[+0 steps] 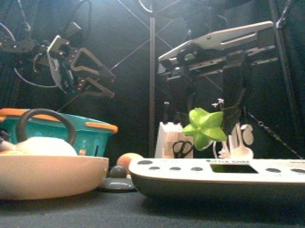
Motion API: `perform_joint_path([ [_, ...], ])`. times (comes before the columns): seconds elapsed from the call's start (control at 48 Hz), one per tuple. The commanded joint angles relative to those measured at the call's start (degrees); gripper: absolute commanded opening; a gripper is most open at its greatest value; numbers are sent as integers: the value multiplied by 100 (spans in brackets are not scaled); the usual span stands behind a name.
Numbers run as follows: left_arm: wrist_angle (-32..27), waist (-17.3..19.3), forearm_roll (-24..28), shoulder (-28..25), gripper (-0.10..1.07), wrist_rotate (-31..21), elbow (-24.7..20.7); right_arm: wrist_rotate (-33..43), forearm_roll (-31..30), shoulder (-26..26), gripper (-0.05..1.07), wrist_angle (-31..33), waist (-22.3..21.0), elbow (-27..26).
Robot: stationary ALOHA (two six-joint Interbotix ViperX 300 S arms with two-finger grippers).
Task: Place starfruit onto stove
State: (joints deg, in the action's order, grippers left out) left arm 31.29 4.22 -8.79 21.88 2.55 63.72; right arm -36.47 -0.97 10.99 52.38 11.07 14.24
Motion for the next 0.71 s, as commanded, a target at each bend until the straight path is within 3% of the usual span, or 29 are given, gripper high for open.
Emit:
perform_joint_path([
  [0.0, 44, 18, -26, 26, 102, 9, -70, -26, -18, -62, 55, 9, -26, -220],
  [0.146, 35, 18, -26, 26, 102, 9, -70, -35, 18, 26, 58, 35, -44, -316],
  [0.688, 26, 9, -26, 26, 102, 9, -53, 70, 53, 255, 96, 519, -62, -545],
])
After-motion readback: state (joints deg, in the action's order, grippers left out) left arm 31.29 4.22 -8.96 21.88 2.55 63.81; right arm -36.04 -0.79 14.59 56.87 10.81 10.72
